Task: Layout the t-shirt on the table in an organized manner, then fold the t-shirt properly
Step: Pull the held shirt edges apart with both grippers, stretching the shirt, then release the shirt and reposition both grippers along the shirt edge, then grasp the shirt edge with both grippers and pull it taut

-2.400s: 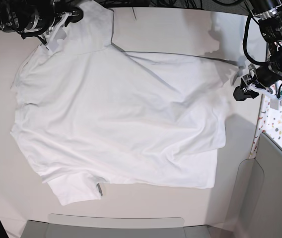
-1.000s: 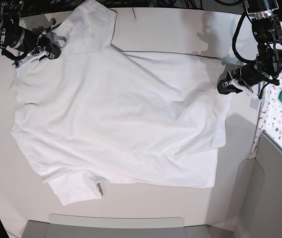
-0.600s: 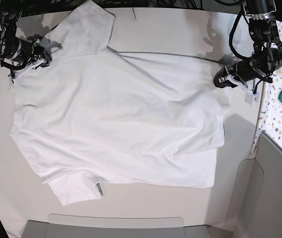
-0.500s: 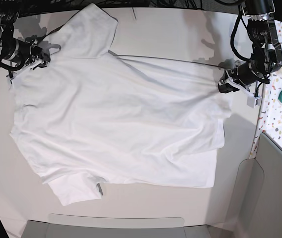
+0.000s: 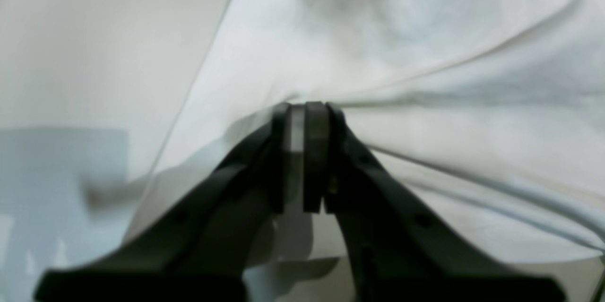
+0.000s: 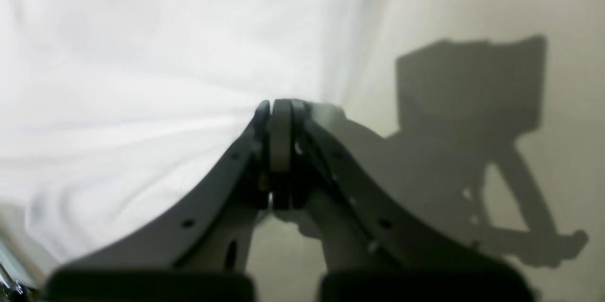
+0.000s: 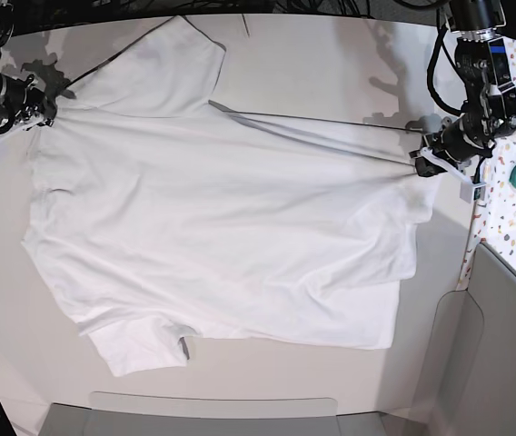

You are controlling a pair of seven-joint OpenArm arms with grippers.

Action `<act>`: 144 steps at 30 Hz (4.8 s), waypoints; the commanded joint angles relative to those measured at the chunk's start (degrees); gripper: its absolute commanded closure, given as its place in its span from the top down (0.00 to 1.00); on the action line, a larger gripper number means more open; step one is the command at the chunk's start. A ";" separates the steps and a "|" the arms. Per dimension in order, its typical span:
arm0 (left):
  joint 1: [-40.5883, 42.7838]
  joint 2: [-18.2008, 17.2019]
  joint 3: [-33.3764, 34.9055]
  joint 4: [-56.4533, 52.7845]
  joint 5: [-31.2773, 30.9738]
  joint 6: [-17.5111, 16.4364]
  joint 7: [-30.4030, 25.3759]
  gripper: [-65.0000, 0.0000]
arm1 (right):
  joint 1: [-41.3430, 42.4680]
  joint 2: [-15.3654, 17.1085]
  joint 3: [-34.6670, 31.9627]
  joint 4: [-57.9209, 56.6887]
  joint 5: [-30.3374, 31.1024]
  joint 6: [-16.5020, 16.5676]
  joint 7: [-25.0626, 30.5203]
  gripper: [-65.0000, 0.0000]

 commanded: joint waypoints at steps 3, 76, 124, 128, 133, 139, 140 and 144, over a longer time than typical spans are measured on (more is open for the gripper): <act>0.29 -0.97 -1.98 4.93 5.12 2.61 1.39 0.10 | 0.07 1.22 1.52 1.45 -0.44 -0.34 0.40 0.00; 9.96 6.60 -31.08 1.85 -25.65 2.26 18.00 0.40 | -10.66 -19.79 8.38 2.51 20.39 2.47 -1.79 0.00; 1.08 4.75 -26.34 -5.18 -27.67 2.26 18.62 0.00 | -12.94 -19.44 8.91 11.74 20.22 2.47 -1.71 0.00; 2.75 4.75 -26.51 -1.49 -27.67 2.26 18.62 0.00 | -13.65 -17.86 8.91 13.58 20.22 2.47 -1.71 0.00; 5.48 4.75 -26.51 2.29 -27.67 2.17 18.62 0.00 | -15.14 -17.15 8.91 16.84 20.31 2.47 -1.62 0.00; 9.96 4.75 -26.42 7.30 -27.67 2.17 18.62 0.00 | -18.31 -17.06 8.99 19.04 20.66 2.47 -1.71 0.00; 10.58 4.75 -26.42 7.74 -27.67 2.17 18.62 0.00 | -18.66 -17.06 8.99 19.30 20.66 2.47 -1.71 0.00; 12.42 4.75 -26.51 7.83 -27.58 2.17 18.53 0.00 | -20.50 -17.06 8.99 21.06 20.66 2.47 -1.71 0.00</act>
